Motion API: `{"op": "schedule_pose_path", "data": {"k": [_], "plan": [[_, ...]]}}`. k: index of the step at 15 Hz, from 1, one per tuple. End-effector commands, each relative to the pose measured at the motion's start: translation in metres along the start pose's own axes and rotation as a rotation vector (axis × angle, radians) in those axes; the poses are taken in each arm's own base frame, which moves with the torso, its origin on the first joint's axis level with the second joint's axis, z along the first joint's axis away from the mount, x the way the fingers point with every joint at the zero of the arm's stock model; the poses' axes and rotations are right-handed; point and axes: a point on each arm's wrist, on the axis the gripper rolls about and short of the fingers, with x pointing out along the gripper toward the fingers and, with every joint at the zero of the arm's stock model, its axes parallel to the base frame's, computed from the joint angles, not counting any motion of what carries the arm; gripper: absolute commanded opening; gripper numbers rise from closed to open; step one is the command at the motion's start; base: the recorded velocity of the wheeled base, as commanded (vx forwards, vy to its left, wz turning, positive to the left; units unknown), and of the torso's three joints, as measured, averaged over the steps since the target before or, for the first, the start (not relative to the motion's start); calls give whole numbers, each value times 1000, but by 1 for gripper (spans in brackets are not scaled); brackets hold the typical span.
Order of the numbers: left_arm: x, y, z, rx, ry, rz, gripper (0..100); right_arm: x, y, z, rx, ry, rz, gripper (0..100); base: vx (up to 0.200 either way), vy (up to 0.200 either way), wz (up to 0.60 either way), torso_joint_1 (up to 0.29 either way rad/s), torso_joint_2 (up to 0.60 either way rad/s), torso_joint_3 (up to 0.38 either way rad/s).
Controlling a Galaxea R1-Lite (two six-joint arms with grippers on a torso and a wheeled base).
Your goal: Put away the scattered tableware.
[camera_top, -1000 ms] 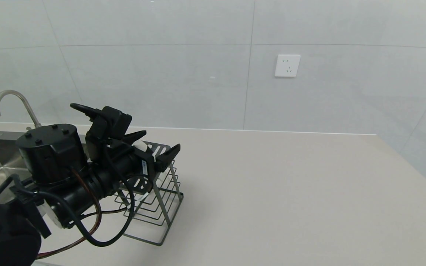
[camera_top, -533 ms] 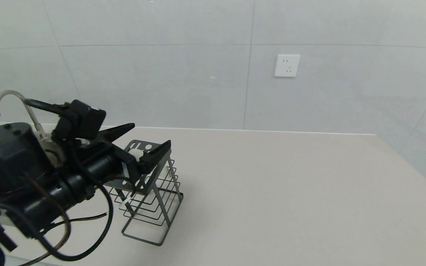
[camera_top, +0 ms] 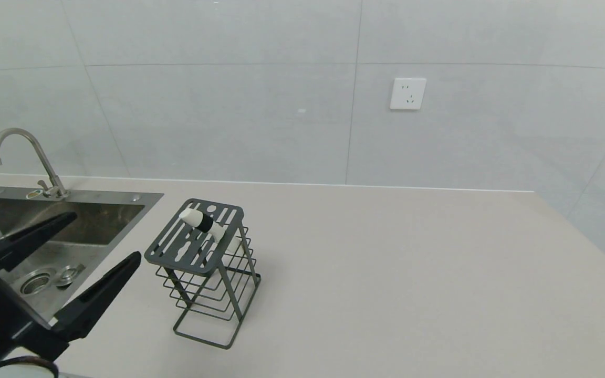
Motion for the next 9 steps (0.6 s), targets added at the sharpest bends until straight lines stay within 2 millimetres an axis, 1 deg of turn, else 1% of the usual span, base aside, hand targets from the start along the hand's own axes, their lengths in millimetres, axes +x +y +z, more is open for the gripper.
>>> {"op": "schedule_pose_path", "data": {"k": [1,3,4,5,7,8,9], "plan": [[-23,0,2,24,-65,42,100,0,0,0,0,1,1,0,0,0,0,0,0,0],[-42,-1,-2,46,-98,85,100,0,0,0,0,1,1,0,0,0,0,0,0,0],[-46,-1,0,52,-116,94,100,0,0,0,0,1,-1,0,0,0,0,0,0,0],[-55,-2,3,61,-161,109,100,0,0,0,0,1,-1,0,0,0,0,0,0,0],[-64,-1,10,82,-224,163,100,0,0,0,0,1,-1,0,0,0,0,0,0,0],[-75,0,22,119,-297,246,100,0,0,0,0,1,2,0,0,0,0,0,0,0],[-83,-1,27,141,-337,286,100,0,0,0,0,1,-1,0,0,0,0,0,0,0]]}}
